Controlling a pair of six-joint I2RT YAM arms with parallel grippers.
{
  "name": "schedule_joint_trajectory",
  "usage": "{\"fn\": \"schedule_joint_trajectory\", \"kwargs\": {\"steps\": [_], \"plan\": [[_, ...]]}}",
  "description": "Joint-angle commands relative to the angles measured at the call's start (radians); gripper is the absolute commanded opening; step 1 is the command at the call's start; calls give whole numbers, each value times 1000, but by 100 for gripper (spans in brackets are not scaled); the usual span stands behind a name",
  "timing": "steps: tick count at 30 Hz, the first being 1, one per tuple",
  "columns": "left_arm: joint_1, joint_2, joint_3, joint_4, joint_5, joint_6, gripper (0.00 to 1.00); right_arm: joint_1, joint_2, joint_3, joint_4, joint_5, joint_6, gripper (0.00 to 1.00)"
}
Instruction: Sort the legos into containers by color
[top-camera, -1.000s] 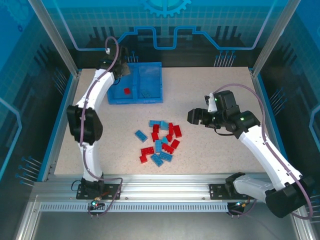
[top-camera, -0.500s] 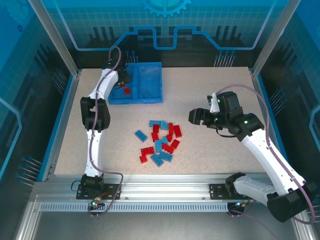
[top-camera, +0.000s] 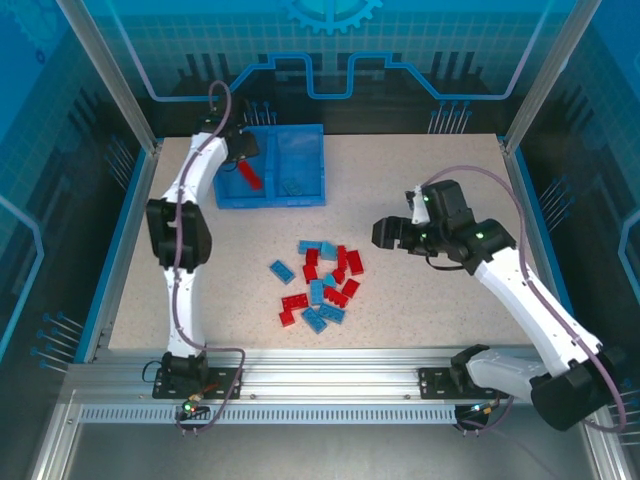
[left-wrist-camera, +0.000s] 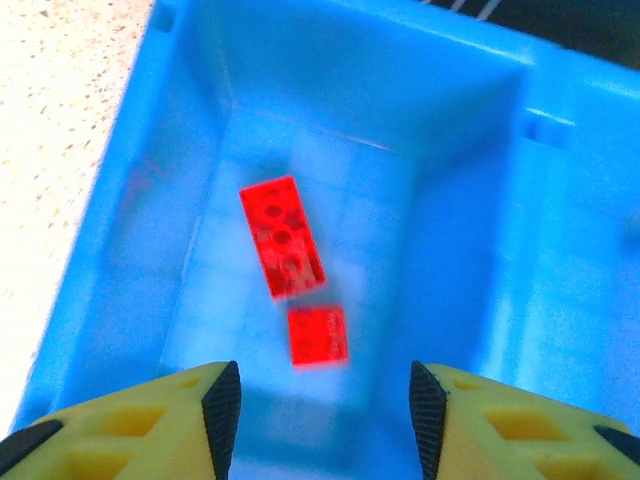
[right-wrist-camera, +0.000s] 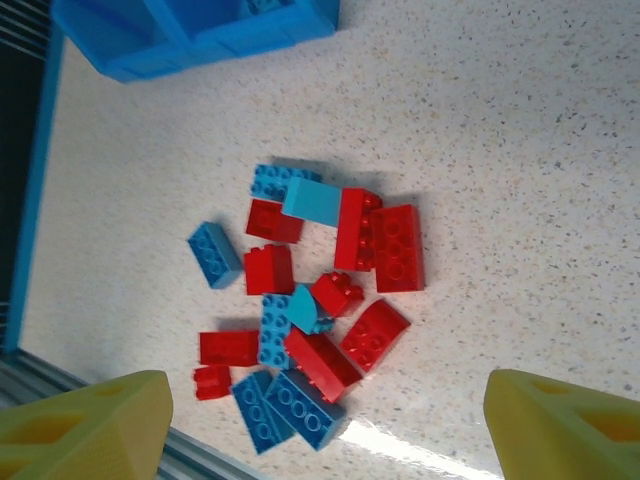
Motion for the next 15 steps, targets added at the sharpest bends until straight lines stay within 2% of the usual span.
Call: {"fn": "schedule_joint_trajectory", "kwargs": {"steps": [1,5,8,10,15], "plan": [[-27,-315,-195,110,114,-1,51,86,108,103,-14,88,-66,83],[-77,-632,-518,256,219,102,51,185,303,231,-17,127,-125,83],[-110,-841,-737,325,347,229,53,211,435,292,2,140,-192,78],[-129,-970,-878,345,454,362,55,223,487,284,56,128,-322,76],[-193,-1231,-1135,291,625,757,67,228,576,254,106,116,-689,76]]}}
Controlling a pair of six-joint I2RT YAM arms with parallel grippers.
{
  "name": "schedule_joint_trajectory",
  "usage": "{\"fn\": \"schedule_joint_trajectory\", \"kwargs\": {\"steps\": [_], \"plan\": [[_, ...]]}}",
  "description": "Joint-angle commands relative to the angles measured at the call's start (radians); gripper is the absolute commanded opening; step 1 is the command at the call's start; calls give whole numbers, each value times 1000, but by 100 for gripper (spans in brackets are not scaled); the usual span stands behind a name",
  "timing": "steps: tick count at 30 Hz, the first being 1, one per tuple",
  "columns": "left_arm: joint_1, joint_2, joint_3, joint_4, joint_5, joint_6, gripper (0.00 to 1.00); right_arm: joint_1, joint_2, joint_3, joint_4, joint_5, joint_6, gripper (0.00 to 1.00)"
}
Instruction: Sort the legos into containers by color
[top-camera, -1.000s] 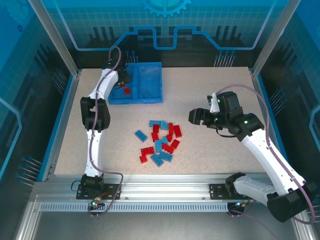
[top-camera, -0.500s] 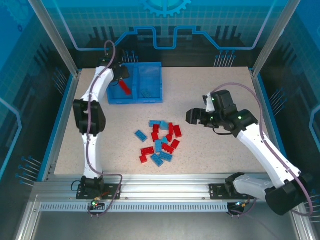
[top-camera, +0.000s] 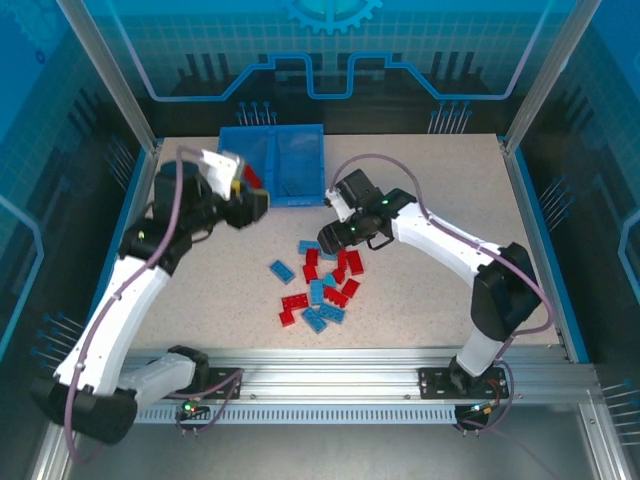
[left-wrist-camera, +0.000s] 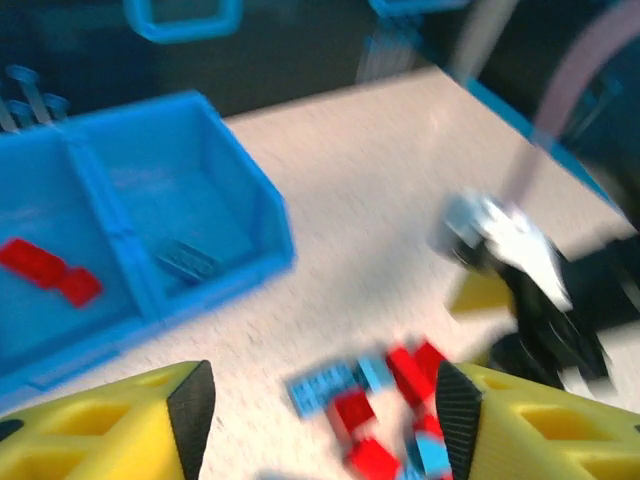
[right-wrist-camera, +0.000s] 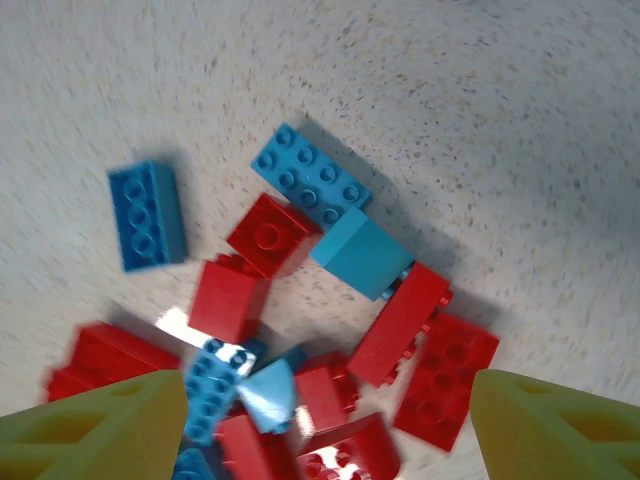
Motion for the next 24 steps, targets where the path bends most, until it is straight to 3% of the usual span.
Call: {"fn": "schedule_joint_trajectory", "kwargs": {"steps": [1,5,12,14,19,24], "plan": [[-37,-101,-137,-60,195,375,71,12,54,6,25,17,-297,76],[-102,-192,-209,-222,217,606,92,12,173,76,-12,29,-428,77],[-118,-245,-267,-362,214,750,99,8,335,181,-18,-17,-498,74],[-119,-246,-281,-387,221,801,98,8,370,212,-29,-39,-508,69],[-119,-282,-324,-360,251,862,99,0,424,235,-60,-76,-519,44],[-119,-280,-340,-332,258,878,99,-2,384,218,-64,-55,-508,28]]}}
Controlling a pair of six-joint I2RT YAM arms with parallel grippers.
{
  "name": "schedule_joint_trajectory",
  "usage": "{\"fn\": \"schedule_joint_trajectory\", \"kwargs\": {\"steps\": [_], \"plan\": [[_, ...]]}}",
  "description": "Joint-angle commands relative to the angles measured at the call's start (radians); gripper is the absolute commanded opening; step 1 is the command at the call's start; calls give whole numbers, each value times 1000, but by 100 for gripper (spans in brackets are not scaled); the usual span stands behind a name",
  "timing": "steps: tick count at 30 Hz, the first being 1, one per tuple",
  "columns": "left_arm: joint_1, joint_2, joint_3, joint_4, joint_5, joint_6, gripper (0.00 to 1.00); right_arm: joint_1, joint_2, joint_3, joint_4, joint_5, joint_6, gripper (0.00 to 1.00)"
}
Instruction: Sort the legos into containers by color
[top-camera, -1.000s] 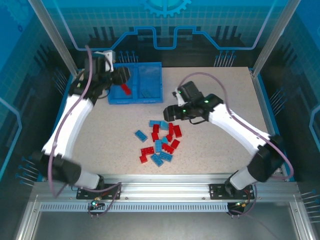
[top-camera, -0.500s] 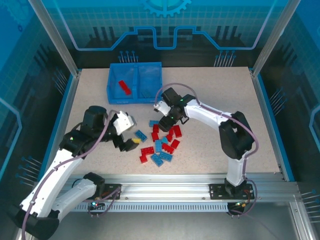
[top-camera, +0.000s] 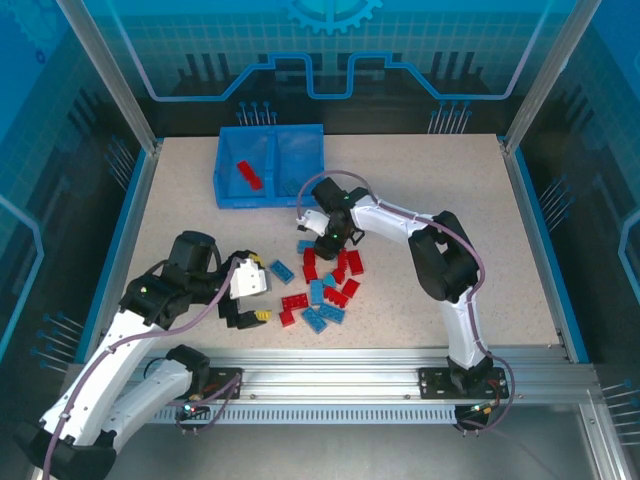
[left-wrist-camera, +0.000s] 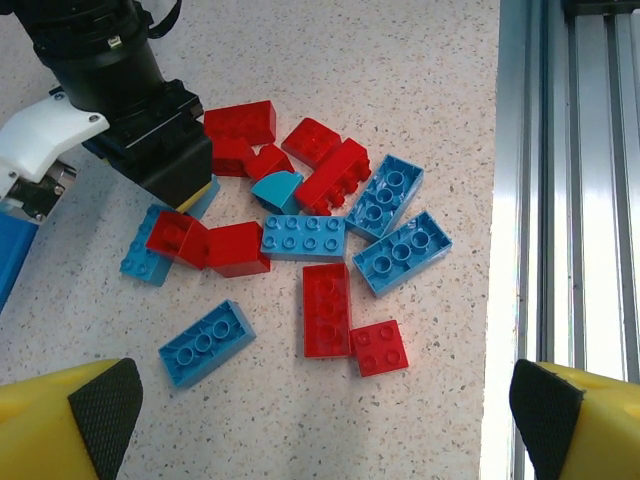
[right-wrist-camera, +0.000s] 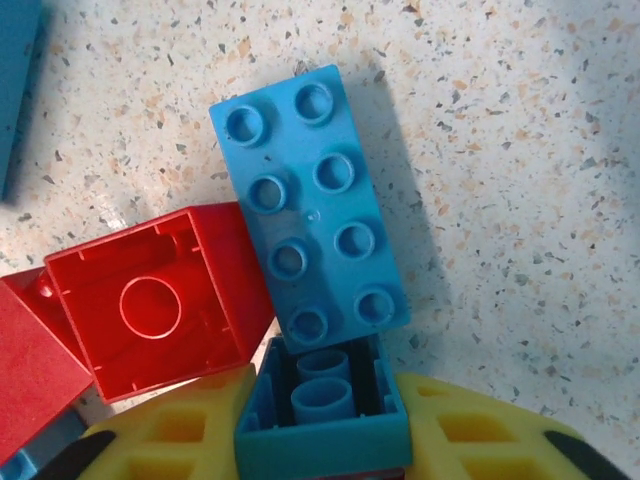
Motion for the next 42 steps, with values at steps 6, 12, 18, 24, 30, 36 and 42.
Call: {"fn": "schedule_joint_trajectory", "kwargs": {"steps": [6,12,18,24,30,36,42], "plan": [[-6,-13,-44,96,61,49,99,-1,-175,-28,32,15,43,20],[-5,-58,-110,285,6,-83,99,19,-272,27,148,37,186,20],[-5,-75,-150,477,-113,-345,99,32,-133,252,238,244,366,23],[-3,-107,-140,527,-222,-546,99,27,184,675,97,393,402,22],[4,-121,-124,510,-353,-727,99,22,513,1084,-53,489,394,24],[11,-86,-67,434,-459,-943,99,18,569,1096,10,381,357,34],[11,-41,-43,358,-603,-1311,99,25,530,1097,17,363,379,50]]}}
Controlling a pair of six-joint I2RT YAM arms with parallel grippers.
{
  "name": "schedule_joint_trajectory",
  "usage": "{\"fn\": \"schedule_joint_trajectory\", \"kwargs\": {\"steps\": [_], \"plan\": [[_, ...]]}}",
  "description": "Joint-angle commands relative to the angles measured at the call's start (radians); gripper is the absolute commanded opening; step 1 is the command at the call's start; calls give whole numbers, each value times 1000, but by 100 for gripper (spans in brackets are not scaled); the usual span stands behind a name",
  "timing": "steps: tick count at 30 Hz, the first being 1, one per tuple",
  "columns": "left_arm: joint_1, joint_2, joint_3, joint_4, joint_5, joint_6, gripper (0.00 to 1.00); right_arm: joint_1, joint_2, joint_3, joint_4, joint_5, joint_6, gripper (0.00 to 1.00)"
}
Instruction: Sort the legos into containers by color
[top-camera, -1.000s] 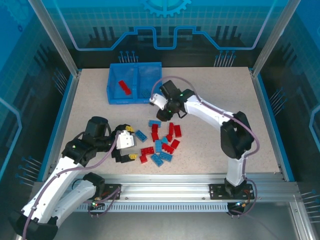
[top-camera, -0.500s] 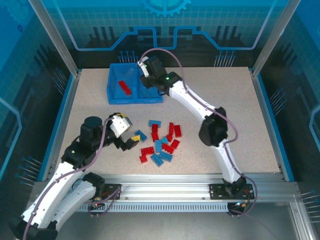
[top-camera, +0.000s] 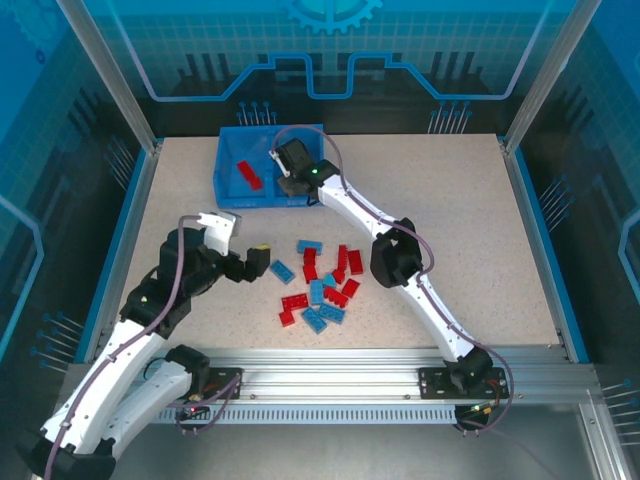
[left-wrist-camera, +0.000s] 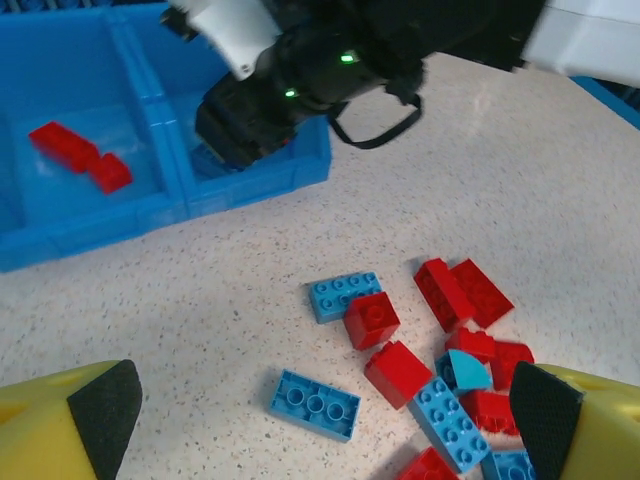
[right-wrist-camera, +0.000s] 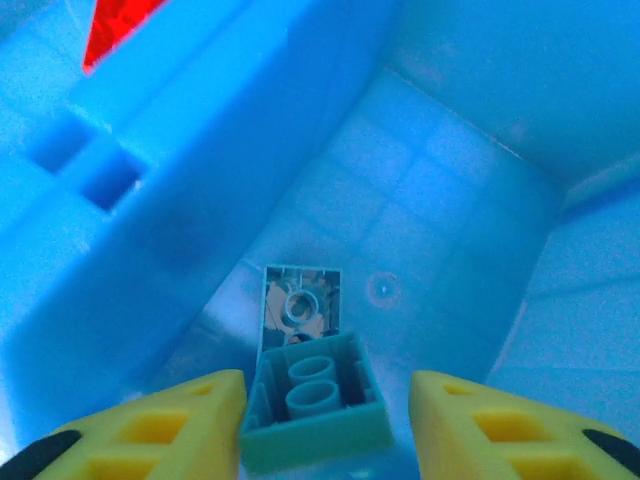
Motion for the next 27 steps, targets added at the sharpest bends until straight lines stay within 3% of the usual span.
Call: {"fn": "schedule_joint_trajectory", "kwargs": {"steps": [1,7,12,20,23,27], "plan": [[7,29,33,-84,-137,-353,99,5,-64,34,7,-20,14,50],[7,173,68,-186,-115,-751,99,-8,-172,-3,-51,-43,43,50],[-7,332,103,-261,-33,-1012,94,-22,-402,-174,-119,-166,82,56],[-55,562,132,-188,-3,-1099,94,-45,-842,-732,-122,-495,64,82],[-70,659,159,-147,3,-1077,95,-46,-971,-925,-108,-577,62,97],[-75,797,205,-125,34,-1073,94,-48,-1069,-1083,-109,-610,94,100]]}}
